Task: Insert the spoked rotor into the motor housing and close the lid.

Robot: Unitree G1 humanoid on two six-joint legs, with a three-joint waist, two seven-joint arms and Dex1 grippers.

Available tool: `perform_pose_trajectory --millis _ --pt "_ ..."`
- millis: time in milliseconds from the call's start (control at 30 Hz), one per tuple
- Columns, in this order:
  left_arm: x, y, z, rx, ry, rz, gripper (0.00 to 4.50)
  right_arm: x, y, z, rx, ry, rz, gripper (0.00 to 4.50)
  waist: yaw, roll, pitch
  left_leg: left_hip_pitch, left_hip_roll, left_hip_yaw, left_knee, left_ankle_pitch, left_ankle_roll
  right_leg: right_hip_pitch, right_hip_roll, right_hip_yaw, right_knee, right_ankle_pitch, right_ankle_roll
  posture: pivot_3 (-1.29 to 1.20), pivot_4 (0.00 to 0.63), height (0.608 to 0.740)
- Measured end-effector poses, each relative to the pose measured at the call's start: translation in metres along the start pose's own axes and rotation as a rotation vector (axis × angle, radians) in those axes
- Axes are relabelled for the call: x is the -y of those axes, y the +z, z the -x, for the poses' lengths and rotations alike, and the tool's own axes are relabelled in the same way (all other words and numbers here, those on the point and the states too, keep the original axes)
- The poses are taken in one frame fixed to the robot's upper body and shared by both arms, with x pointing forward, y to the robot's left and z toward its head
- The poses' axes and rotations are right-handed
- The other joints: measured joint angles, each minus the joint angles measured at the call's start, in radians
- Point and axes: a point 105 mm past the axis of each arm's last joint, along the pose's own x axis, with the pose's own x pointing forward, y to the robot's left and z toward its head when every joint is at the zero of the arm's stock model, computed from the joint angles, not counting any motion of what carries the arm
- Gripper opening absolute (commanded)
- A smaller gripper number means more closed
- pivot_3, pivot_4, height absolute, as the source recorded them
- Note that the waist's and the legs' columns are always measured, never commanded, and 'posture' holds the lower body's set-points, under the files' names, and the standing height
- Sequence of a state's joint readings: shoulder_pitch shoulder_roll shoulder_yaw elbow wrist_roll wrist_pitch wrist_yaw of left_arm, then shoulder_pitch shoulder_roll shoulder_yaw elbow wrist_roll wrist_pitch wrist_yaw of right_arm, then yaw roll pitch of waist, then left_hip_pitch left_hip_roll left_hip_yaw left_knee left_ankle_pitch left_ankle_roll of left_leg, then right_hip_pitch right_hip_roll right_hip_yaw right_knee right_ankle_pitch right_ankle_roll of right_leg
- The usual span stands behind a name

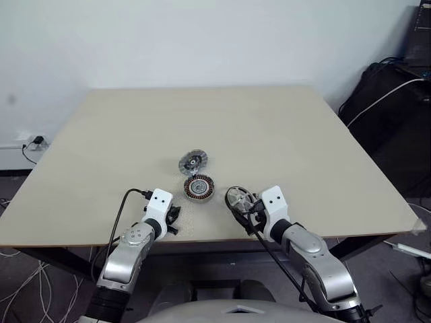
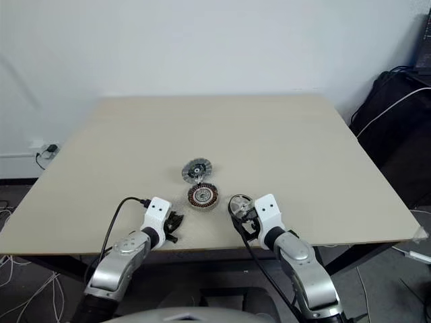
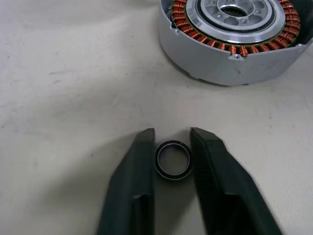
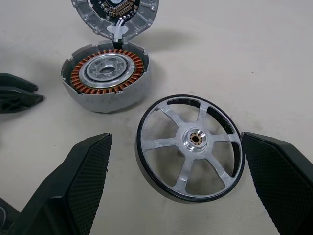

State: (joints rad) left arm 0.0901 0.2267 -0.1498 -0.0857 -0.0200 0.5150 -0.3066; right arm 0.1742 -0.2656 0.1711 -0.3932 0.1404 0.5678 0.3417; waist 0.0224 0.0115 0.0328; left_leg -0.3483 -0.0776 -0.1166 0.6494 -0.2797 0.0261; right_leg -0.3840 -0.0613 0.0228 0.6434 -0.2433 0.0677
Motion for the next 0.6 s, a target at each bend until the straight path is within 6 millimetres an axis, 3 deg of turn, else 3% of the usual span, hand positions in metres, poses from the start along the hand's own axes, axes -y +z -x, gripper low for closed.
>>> perform_pose_trajectory --millis 367,433,600 --pt "0.006 -0.004 0.018 0.003 -0.002 0.068 0.67 0.0 0.001 0.0 0.002 0.002 0.0 4.5 -0.004 -0.002 0.001 -0.001 0.0 0.0 0.0 -0.001 0.0 -0.001 0.0 0.0 0.0 -0.001 -0.001 0.0 0.0 0.74" --pt "0.007 0.008 0.017 0.042 -0.004 0.084 0.67 0.0 0.001 -0.001 0.003 0.004 0.001 4.5 -0.002 -0.004 0.003 -0.001 0.0 0.0 0.0 -0.001 0.0 0.0 0.0 0.0 0.0 0.0 0.0 0.0 0.0 0.74" --pt "0.01 0.061 0.007 0.194 -0.03 0.058 0.67 -0.005 0.002 -0.004 0.005 0.022 0.004 4.5 0.005 -0.004 0.003 -0.001 0.0 0.0 0.001 -0.001 -0.001 0.0 0.0 0.0 0.0 0.0 0.0 0.0 0.0 0.74"
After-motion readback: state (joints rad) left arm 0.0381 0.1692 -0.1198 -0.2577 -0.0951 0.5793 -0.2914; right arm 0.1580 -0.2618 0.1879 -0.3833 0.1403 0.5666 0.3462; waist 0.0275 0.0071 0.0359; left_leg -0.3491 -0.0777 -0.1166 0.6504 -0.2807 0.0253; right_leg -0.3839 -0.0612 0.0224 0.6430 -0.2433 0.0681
